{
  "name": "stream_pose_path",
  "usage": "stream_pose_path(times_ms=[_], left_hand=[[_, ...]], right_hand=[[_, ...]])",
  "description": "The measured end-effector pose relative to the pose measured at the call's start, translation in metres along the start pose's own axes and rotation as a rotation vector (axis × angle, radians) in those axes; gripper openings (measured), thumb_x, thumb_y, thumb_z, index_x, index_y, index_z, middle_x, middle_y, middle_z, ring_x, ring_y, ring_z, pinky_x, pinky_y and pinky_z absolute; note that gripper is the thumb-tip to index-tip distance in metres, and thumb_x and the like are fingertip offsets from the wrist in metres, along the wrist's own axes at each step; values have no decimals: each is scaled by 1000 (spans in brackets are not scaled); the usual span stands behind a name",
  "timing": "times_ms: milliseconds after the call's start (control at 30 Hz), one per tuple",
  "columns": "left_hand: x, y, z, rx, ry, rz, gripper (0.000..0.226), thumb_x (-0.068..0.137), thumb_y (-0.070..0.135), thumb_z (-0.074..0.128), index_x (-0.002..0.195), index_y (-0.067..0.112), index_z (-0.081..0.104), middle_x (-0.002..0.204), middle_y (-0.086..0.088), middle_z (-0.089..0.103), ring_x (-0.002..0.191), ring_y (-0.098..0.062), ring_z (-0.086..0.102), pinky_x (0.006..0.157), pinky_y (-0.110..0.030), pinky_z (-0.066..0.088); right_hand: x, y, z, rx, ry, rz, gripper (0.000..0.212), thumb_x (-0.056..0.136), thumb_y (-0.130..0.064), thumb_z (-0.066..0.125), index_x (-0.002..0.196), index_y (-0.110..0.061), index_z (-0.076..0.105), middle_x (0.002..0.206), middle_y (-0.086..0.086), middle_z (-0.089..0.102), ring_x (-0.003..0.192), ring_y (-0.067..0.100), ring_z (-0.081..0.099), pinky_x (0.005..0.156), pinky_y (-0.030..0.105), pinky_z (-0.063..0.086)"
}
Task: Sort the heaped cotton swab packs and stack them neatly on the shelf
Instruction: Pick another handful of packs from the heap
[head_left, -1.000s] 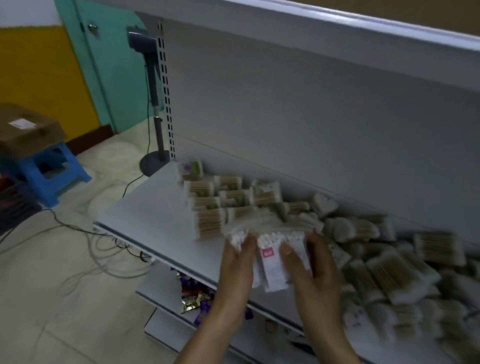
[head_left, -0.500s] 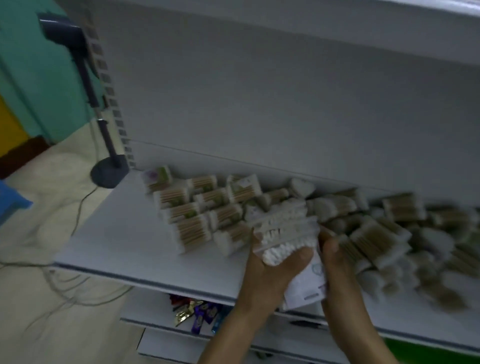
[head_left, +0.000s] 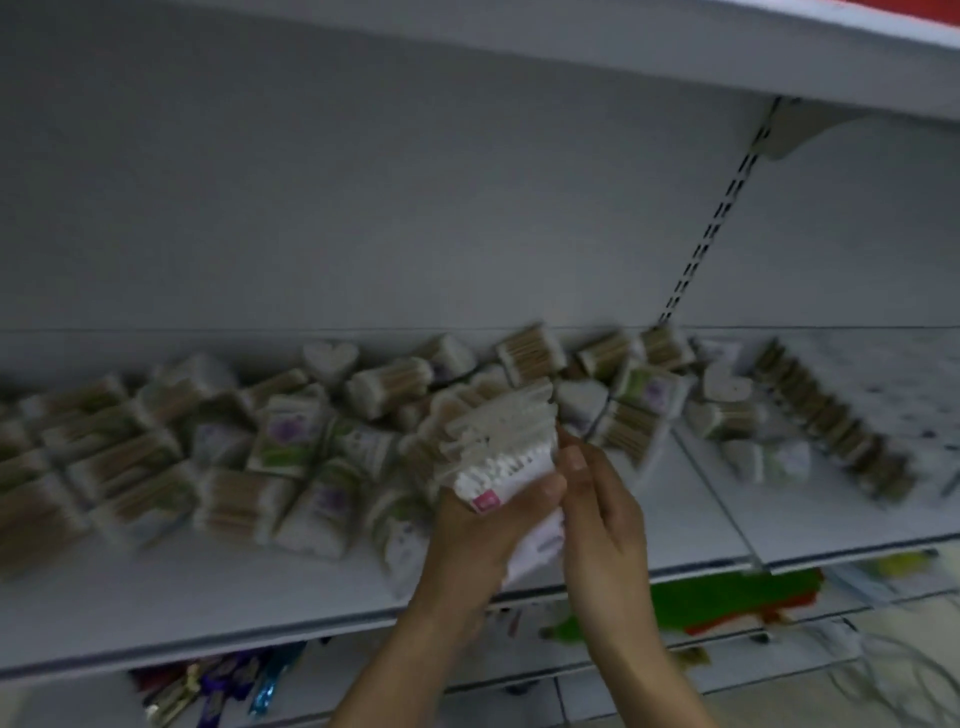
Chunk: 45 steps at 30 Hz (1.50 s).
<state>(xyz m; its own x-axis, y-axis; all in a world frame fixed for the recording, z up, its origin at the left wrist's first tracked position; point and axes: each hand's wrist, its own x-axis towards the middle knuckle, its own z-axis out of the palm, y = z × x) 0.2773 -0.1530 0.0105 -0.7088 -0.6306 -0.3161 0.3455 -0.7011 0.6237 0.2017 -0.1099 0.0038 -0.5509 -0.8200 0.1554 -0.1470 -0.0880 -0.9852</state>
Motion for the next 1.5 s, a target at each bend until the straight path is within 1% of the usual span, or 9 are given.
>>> stream_pose_path(times_ms=[167, 400, 600, 800, 1000, 1133, 1267, 1367, 1500], left_hand=[[36, -31, 48, -121, 152, 136, 23, 94, 2, 46, 106, 12, 63, 109, -3, 71, 77, -12, 70, 57, -21, 57], [84, -84, 127, -128, 296, 274, 38, 72, 6, 63, 106, 24, 63, 91, 6, 75, 76, -14, 73, 54, -28, 57], [117, -129, 168, -150, 507, 181, 34, 91, -4, 51, 103, 28, 56, 106, 3, 63, 122, -28, 47, 75, -38, 43], [137, -127, 182, -148, 504, 214, 59, 94, 6, 49, 143, 33, 30, 149, 1, 36, 141, -36, 27, 93, -42, 31], [145, -141, 177, -226, 481, 196, 73, 66, 13, 82, 129, 20, 46, 142, -1, 43, 125, -23, 47, 91, -31, 35], [147, -142, 185, -268, 450, 204, 40, 79, 16, 75, 115, 10, 61, 126, -9, 61, 122, -32, 49, 100, -41, 34], [145, -143, 191, -152, 490, 325, 32, 77, 6, 67, 105, 17, 59, 81, -1, 74, 63, -14, 70, 49, -30, 55], [149, -140, 186, -161, 388, 393, 101, 10, 27, 97, 104, 15, 64, 80, -3, 75, 68, -16, 72, 47, -30, 56], [154, -142, 174, -326, 264, 298, 114, 9, 31, 99, 116, 9, 65, 112, -15, 70, 93, -29, 71, 65, -42, 60]], right_hand=[[45, -8, -69, -15, -130, -67, 23, 91, -38, 43, 94, -43, 65, 94, -26, 68, 95, -9, 61, 76, 4, 43], [185, 59, -228, -352, 220, -119, 10, 92, -6, 57, 99, -4, 64, 89, 4, 65, 79, 3, 56, 75, 25, 44], [296, 92, -286, -702, -55, -3, 36, 92, -9, 53, 128, -8, 51, 130, 10, 56, 113, 27, 55, 87, 22, 39], [337, 117, -284, -923, -260, -83, 33, 89, -25, 64, 117, -11, 56, 113, 14, 64, 105, 32, 60, 88, 40, 48], [349, 113, -291, -715, -208, -86, 28, 80, -19, 74, 84, -14, 47, 80, 6, 54, 77, 22, 53, 62, 27, 43], [320, 79, -307, -327, -96, -108, 24, 82, -10, 72, 88, -19, 50, 83, 1, 59, 78, 16, 61, 60, 21, 49], [271, 44, -318, 11, -260, -36, 14, 84, -1, 67, 91, -10, 60, 80, -1, 65, 69, 4, 65, 59, 20, 53], [237, 36, -327, 129, -348, 97, 10, 84, -4, 67, 85, -8, 58, 81, 2, 69, 73, 11, 67, 59, 24, 53], [193, 40, -326, 89, -143, -48, 26, 81, 2, 70, 80, -18, 53, 84, -11, 66, 84, 8, 67, 65, 22, 55]])
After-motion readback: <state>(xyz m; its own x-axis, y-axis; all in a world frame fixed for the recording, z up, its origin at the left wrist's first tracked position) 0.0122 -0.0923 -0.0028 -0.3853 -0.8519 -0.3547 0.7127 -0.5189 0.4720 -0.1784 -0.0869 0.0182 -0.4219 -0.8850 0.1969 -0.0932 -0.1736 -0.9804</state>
